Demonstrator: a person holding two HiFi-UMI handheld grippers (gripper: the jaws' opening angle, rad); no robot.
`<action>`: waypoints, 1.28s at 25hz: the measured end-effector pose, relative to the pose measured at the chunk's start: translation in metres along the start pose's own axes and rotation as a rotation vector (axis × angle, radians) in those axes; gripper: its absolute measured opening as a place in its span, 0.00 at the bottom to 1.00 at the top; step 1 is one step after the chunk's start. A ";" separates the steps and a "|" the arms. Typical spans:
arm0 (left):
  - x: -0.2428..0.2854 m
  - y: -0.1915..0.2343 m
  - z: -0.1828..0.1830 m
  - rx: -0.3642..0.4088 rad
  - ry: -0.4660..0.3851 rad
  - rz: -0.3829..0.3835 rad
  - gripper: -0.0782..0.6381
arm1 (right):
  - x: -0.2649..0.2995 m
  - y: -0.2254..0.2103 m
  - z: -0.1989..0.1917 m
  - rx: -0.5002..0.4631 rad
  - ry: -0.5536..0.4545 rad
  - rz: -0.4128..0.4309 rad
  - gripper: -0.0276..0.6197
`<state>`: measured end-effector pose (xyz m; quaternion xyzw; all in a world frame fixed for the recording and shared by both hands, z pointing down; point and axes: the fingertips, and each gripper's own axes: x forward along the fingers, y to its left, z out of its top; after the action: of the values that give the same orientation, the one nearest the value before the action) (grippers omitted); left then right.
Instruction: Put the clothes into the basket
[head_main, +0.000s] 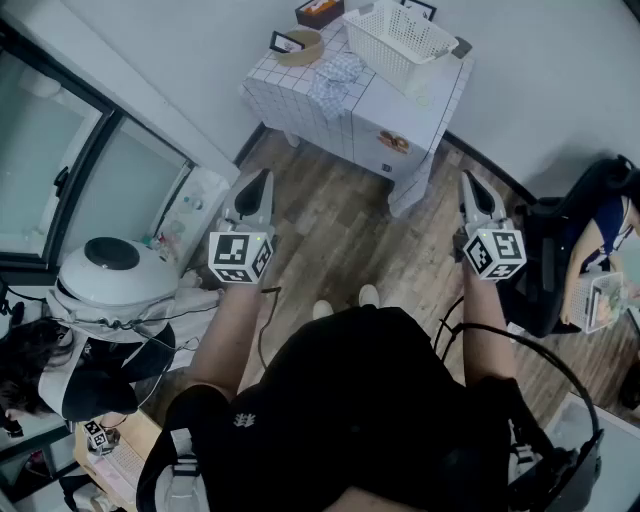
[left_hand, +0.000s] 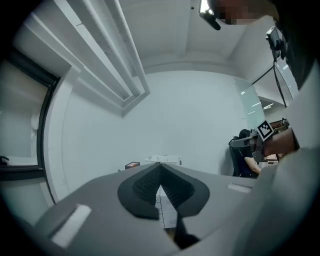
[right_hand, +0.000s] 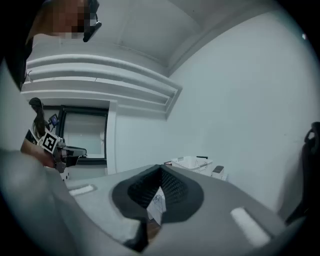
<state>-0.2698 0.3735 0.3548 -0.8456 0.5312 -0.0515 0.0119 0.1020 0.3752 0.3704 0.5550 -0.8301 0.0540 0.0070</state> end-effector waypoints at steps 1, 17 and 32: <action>0.004 -0.001 0.000 -0.002 -0.001 0.000 0.12 | 0.001 -0.003 0.002 0.006 -0.007 -0.003 0.05; 0.051 -0.044 0.004 0.002 -0.005 0.061 0.12 | 0.013 -0.073 0.006 0.020 -0.016 0.018 0.05; 0.132 -0.052 -0.012 0.011 0.031 0.013 0.12 | 0.040 -0.137 -0.012 0.021 0.015 -0.110 0.05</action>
<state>-0.1678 0.2772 0.3805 -0.8412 0.5364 -0.0676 0.0086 0.2124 0.2878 0.3964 0.5993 -0.7977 0.0664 0.0100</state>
